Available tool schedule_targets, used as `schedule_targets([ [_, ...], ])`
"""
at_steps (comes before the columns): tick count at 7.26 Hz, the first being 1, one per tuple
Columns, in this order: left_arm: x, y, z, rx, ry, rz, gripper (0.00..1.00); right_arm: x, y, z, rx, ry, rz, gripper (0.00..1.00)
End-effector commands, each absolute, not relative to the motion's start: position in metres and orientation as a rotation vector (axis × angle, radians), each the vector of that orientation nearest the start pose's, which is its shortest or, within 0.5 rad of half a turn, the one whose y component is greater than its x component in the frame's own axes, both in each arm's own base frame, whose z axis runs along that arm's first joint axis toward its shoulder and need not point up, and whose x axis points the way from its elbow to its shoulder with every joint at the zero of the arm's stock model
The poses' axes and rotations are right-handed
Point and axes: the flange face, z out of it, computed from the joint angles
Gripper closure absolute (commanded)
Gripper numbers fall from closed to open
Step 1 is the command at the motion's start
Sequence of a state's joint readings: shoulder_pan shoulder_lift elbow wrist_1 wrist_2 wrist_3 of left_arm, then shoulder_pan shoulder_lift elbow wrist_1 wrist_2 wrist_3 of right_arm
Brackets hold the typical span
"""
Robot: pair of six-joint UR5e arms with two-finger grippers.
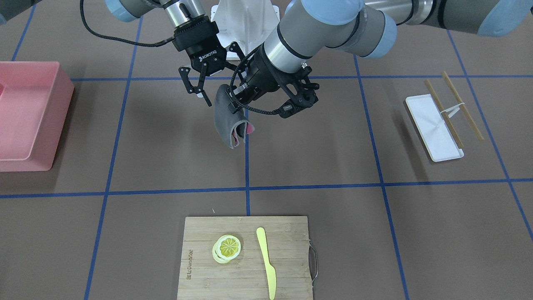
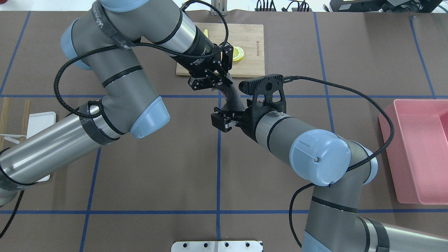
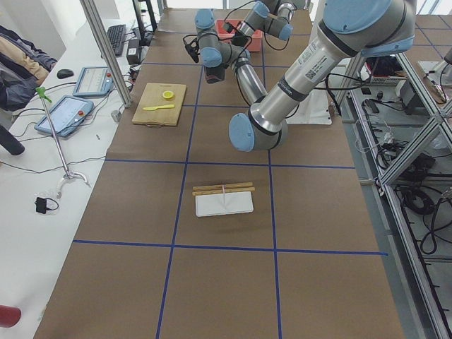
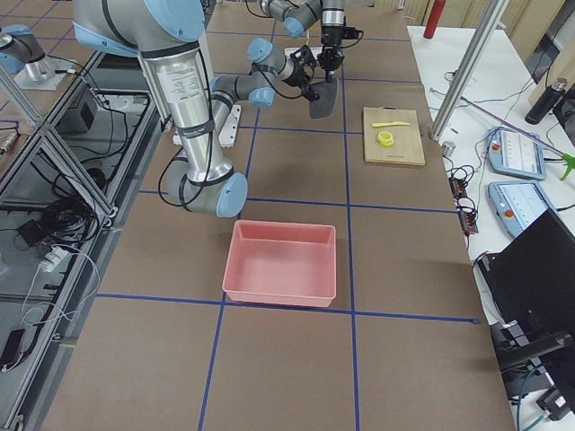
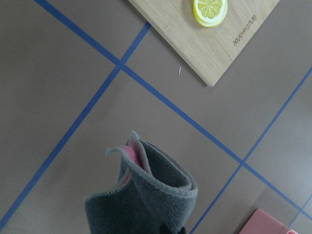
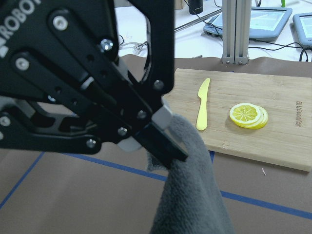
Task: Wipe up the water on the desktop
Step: 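Grasp the cloth with the right gripper while the left gripper releases it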
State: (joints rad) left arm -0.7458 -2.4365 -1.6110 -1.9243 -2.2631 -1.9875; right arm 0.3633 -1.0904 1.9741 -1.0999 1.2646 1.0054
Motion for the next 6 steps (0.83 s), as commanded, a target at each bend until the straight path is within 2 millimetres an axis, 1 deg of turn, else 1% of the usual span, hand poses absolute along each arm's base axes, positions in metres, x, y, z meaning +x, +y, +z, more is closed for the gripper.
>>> schedule_targets([
  [1, 0.445, -0.498, 0.058, -0.402, 1.297, -0.543, 1.0, -0.479, -0.337, 0.164, 0.84, -1.139, 0.039, 0.95],
  [2, 0.445, -0.496, 0.057, -0.402, 1.299, -0.54, 1.0, -0.479, -0.335, 0.163, 0.839, -1.145, 0.037, 1.0],
  [3, 0.445, -0.496, 0.059, -0.402, 1.298, -0.541, 0.94, -0.477, -0.334, 0.162, 0.838, -1.15, 0.037, 1.0],
  [4, 0.445, -0.496, 0.063, -0.403, 1.294, -0.542, 0.82, -0.477, -0.334, 0.161, 0.836, -1.153, 0.041, 1.0],
  [5, 0.444, -0.495, 0.071, -0.402, 1.288, -0.542, 0.42, -0.473, -0.332, 0.158, 0.839, -1.163, 0.045, 1.0],
  [6, 0.433, -0.491, 0.072, -0.389, 1.302, -0.534, 0.08, -0.465, -0.33, 0.164, 0.838, -1.159, 0.046, 1.0],
])
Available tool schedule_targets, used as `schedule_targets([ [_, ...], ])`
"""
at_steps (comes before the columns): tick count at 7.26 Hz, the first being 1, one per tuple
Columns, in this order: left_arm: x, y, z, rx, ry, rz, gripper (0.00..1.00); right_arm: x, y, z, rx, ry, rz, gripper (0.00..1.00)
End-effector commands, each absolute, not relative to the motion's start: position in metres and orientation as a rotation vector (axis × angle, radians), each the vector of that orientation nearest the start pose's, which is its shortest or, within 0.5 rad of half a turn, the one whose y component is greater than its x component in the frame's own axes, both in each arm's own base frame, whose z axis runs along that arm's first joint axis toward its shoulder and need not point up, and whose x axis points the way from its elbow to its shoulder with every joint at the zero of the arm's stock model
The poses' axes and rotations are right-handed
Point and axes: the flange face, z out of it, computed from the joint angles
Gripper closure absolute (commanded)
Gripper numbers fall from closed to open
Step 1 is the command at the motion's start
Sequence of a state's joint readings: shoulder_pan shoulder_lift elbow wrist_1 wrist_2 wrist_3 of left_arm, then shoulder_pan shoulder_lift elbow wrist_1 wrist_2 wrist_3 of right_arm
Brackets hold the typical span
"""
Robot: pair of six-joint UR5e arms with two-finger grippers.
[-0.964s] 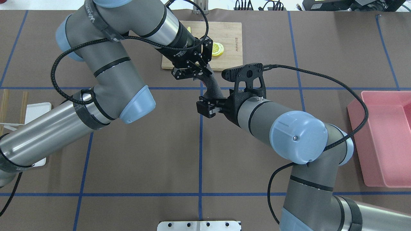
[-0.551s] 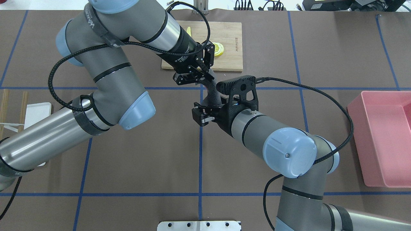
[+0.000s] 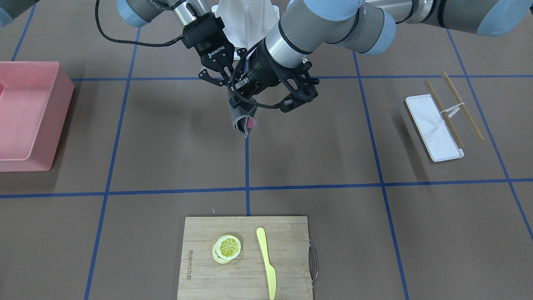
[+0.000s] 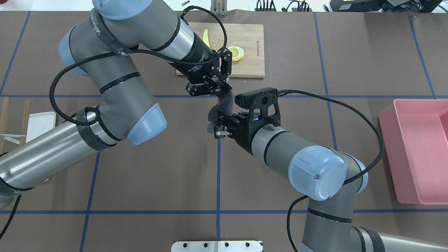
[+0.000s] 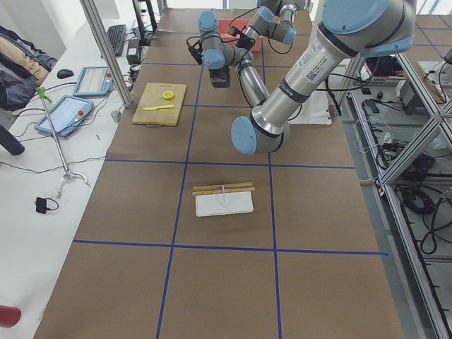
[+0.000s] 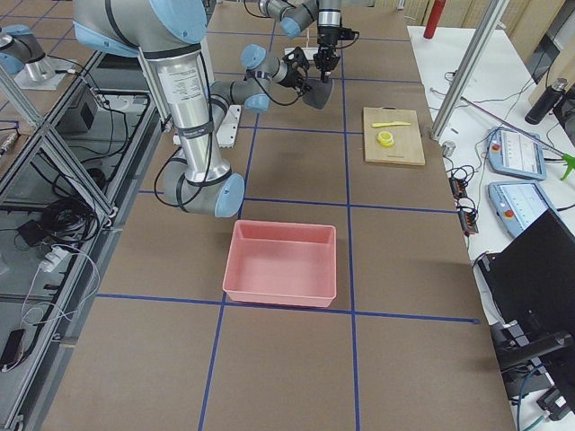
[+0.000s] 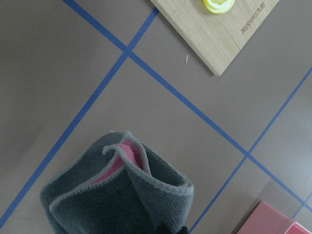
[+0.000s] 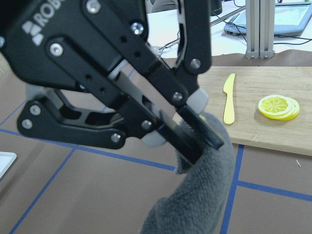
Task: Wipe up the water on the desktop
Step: 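Grasp the cloth with the right gripper while the left gripper releases it, then lower the cloth to the table with the right gripper while the left withdraws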
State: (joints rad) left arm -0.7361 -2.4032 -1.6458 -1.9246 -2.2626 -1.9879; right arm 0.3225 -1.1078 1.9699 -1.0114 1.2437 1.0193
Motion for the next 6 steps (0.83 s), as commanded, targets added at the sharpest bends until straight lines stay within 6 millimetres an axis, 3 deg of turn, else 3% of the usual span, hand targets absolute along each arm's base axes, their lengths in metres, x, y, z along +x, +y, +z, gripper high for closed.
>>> schedule_targets([
  [1, 0.406, -0.505, 0.07, -0.354, 1.324, -0.564, 0.03, -0.453, -0.329, 0.166, 0.826, -1.166, 0.079, 1.0],
  [2, 0.372, -0.507, 0.086, -0.323, 1.342, -0.589, 0.03, -0.433, -0.324, 0.187, 0.77, -1.16, 0.147, 1.0],
  [3, 0.336, -0.519, 0.108, -0.277, 1.371, -0.617, 0.03, -0.422, -0.332, 0.203, 0.718, -1.126, 0.214, 1.0],
  [4, 0.314, -0.527, 0.13, -0.252, 1.38, -0.642, 0.03, -0.413, -0.348, 0.219, 0.647, -1.069, 0.268, 1.0],
  [6, 0.296, -0.535, 0.171, -0.164, 1.341, -0.591, 0.03, -0.39, -0.374, 0.245, 0.425, -0.968, 0.209, 1.0],
])
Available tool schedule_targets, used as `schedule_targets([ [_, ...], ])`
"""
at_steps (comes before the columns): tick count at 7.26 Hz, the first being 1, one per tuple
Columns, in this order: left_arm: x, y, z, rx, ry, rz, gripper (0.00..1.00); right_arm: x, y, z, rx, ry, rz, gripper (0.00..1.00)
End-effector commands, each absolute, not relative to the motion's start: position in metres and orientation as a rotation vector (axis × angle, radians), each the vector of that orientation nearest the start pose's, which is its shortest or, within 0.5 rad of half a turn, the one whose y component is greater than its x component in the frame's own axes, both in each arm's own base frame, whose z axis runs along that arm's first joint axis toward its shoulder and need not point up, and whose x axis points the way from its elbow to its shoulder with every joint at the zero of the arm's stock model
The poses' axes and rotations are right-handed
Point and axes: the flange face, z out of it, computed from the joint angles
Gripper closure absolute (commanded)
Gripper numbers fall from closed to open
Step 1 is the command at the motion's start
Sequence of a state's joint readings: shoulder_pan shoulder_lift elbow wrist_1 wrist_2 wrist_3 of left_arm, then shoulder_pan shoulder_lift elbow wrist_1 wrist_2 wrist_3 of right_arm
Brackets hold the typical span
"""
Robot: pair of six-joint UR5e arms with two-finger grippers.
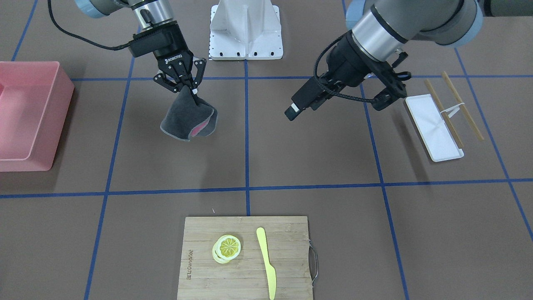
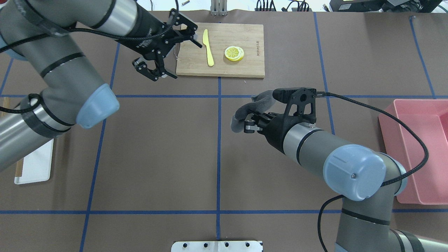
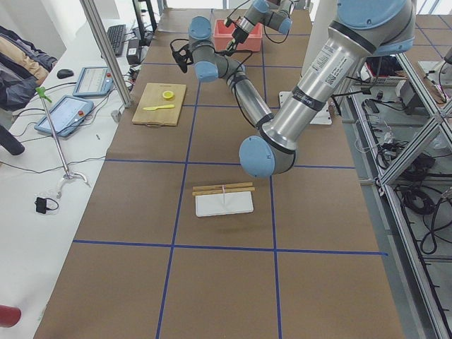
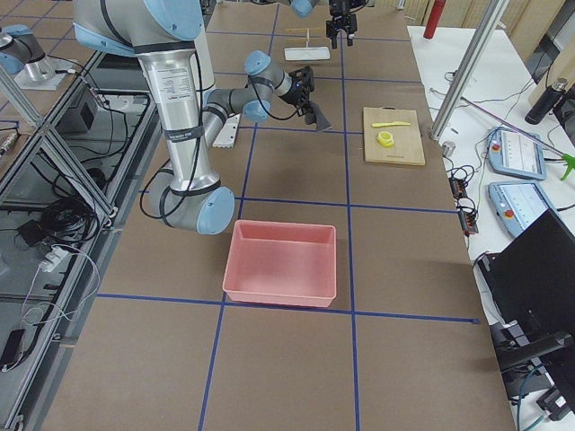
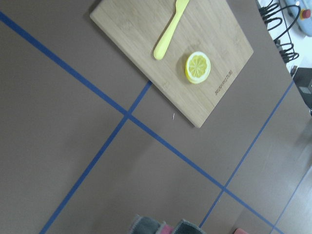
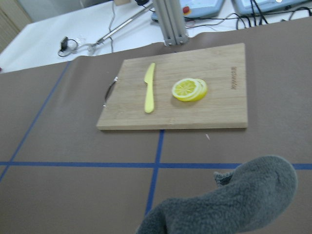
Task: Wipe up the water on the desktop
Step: 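Lower the cloth to the table with the right gripper while the left withdraws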
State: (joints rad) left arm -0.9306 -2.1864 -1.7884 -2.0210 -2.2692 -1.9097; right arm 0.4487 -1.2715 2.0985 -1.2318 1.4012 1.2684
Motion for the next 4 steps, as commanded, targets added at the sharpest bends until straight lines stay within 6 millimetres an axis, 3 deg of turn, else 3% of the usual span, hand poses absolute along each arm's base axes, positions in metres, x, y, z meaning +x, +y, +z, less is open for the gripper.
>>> schedule_targets([
  [1, 0.29, -0.537, 0.205, -0.114, 1.299, -0.537, 0.03, -0.388, -0.37, 0.279, 0.253, -0.874, 0.164, 1.0],
  [2, 0.279, -0.54, 0.234, -0.062, 1.264, -0.491, 0.03, -0.368, -0.369, 0.325, 0.118, -0.799, 0.153, 1.0],
  [4, 0.262, -0.553, 0.251, -0.025, 1.238, -0.487, 0.03, -0.324, -0.368, 0.401, 0.021, -0.718, 0.026, 1.0],
])
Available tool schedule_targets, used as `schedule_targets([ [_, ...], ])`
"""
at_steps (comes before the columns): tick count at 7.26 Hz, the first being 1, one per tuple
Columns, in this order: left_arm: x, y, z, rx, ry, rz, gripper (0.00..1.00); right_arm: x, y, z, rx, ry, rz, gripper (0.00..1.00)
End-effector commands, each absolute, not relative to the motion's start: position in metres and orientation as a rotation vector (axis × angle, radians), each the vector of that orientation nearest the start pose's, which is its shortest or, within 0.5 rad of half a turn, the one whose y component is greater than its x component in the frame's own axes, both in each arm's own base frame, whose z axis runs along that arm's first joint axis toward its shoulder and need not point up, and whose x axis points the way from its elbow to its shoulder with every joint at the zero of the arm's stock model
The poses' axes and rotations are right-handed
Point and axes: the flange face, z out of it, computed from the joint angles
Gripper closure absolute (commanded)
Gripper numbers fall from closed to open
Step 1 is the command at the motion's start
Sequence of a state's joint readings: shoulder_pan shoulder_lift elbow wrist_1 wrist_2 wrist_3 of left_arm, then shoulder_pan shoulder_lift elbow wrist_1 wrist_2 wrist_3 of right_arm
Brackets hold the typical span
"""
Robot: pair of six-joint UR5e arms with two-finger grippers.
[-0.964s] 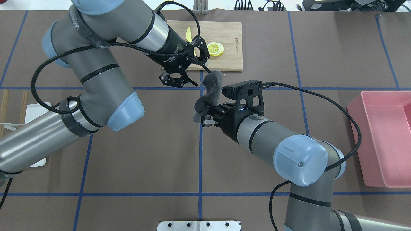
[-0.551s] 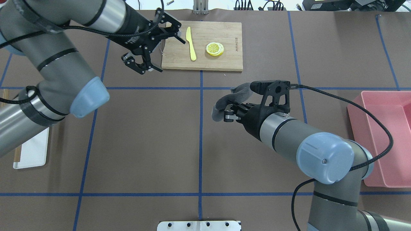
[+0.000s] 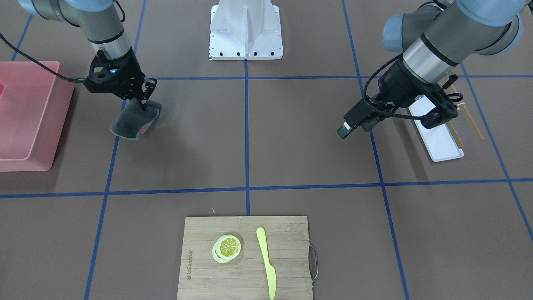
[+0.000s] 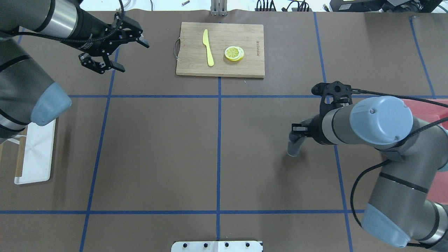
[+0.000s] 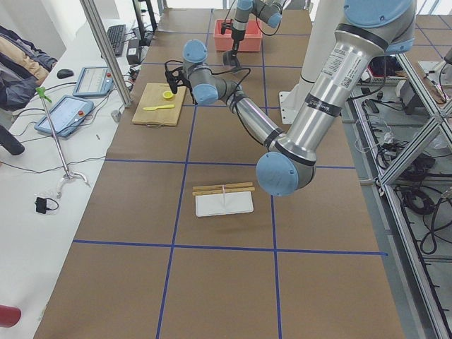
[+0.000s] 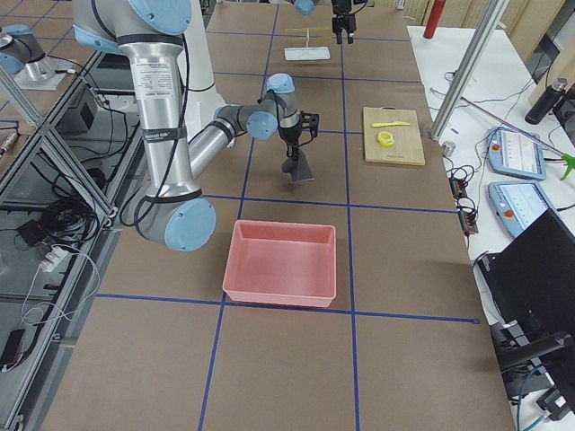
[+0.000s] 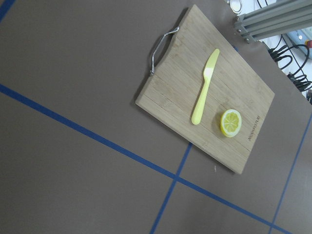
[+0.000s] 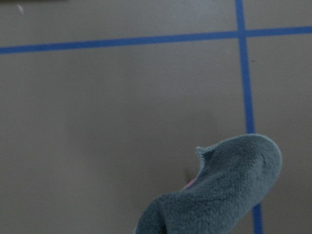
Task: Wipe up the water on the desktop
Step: 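Wipe the cloth across the table surface with the right gripper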
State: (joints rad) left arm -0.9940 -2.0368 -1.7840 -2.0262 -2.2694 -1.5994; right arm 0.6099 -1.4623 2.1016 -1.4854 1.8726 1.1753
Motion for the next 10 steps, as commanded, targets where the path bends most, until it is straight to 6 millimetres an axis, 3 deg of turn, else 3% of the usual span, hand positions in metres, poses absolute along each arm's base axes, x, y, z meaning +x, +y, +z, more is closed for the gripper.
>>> schedule_targets([
  [1, 0.26, -0.552, 0.251, -0.024, 1.238, -0.488, 0.03, -0.334, -0.374, 0.394, 0.011, -0.737, 0.015, 1.0],
  [2, 0.259, -0.55, 0.249, -0.022, 1.242, -0.484, 0.03, -0.361, -0.386, 0.383, -0.013, -0.757, -0.002, 1.0],
  [5, 0.234, -0.558, 0.249, -0.031, 1.255, -0.499, 0.03, -0.482, -0.367, 0.282, -0.104, -0.878, 0.056, 1.0],
  [6, 0.225, -0.559, 0.253, -0.041, 1.256, -0.504, 0.03, -0.517, -0.36, 0.262, -0.123, -0.888, 0.093, 1.0],
  [7, 0.212, -0.563, 0.253, -0.035, 1.261, -0.519, 0.03, -0.533, -0.367, 0.238, -0.121, -0.906, 0.112, 1.0],
  [8, 0.201, -0.566, 0.26, -0.038, 1.257, -0.535, 0.03, -0.511, -0.387, 0.259, -0.124, -0.889, 0.138, 1.0],
  [9, 0.196, -0.565, 0.276, -0.011, 1.236, -0.498, 0.03, -0.463, -0.397, 0.309, -0.13, -0.856, 0.1, 1.0],
  [10, 0.189, -0.564, 0.294, 0.018, 1.212, -0.467, 0.03, -0.401, -0.398, 0.356, -0.119, -0.83, 0.04, 1.0],
])
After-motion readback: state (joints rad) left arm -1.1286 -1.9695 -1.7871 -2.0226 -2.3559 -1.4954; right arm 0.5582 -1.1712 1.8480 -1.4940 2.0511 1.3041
